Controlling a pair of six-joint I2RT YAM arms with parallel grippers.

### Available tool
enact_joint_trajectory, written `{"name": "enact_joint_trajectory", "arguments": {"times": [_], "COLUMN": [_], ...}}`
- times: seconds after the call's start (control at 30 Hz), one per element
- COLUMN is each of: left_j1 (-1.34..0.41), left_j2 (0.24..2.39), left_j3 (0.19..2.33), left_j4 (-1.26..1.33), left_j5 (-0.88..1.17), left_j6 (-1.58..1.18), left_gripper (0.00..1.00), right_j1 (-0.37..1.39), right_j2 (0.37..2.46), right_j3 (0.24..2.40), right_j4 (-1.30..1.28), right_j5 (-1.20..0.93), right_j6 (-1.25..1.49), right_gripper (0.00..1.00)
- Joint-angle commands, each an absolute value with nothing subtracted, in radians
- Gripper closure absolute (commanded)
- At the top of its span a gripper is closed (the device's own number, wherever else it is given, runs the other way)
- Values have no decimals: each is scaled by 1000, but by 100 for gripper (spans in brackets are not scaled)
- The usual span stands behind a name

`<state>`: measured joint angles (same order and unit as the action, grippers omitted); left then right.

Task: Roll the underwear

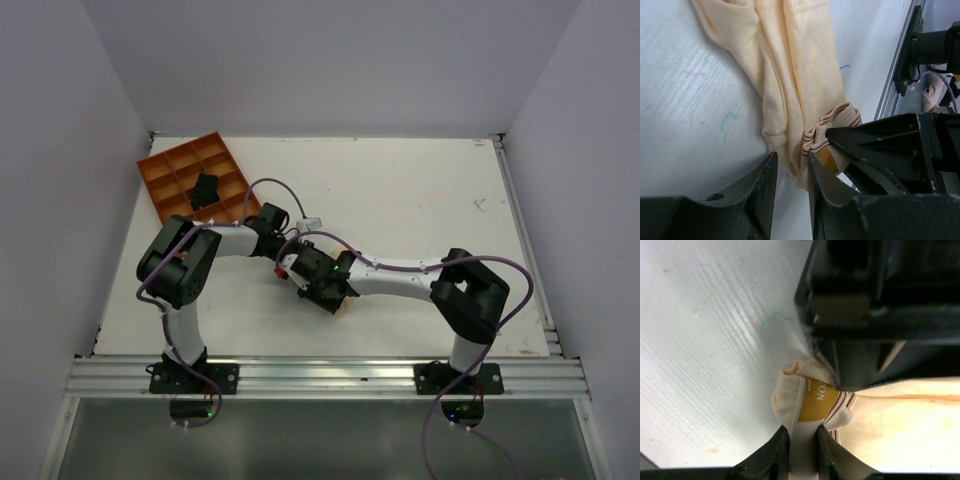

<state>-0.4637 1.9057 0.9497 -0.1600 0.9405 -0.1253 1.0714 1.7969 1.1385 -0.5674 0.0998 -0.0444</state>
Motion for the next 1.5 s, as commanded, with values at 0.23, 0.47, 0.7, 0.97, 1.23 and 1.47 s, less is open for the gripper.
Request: {"name": "enact_joint_trajectory", "arguments": {"times": [0.23,0.47,0.7,0.97,1.23,1.47], "left_j1": [-370,-310,-226,-160,-175,-313], "left_j2": [1789,1680,1347,1310,1456,1523], "left_j3": [969,977,882,879,953,977], "left_j4": [-189,-218,79,347,156,-293], "left_j5": [755,510,188,488,971,989], "left_j6": [-167,-213,-227,-201,70,503], "left_gripper": [65,64,66,58,52,49], "right_j1": [1052,989,888,776,669,600], "right_j2": [1839,1842,1865,1882,1963,2008], "right_j3": [1060,1058,1062,974,954,942], "right_j4": [-528,-485,-459,-362,-238,-230], "right_j5": [-172,-307,-497,-650,-886,-942], "right_j6": [34,49,29,54,160,164], "right_gripper": [93,96,97,97,96,96]}}
